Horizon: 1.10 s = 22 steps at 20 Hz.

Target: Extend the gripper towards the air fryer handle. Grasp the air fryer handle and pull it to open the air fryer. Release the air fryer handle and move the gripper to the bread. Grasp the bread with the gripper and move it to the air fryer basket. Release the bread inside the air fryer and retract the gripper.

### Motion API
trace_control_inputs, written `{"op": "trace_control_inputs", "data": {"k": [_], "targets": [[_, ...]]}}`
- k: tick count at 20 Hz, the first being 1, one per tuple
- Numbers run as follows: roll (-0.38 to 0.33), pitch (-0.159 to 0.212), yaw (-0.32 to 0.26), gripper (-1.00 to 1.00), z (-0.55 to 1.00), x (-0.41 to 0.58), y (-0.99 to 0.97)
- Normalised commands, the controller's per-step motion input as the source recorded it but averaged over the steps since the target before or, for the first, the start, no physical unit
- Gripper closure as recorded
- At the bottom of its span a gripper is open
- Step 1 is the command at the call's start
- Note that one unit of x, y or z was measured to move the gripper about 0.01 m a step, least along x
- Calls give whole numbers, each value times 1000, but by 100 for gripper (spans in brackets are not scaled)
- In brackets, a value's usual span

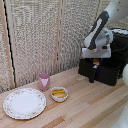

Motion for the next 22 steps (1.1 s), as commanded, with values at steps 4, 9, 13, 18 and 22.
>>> {"op": "trace_control_inputs", "data": {"k": [4, 9, 13, 18, 22], "targets": [[1, -21, -13, -100, -15, -48, -136], [-49, -46, -58, -100, 470, 5, 105], [-70, -77, -91, -100, 759, 0, 231], [-98, -56, -19, -100, 766, 14, 198], [-42, 14, -90, -100, 604, 67, 51]]}}
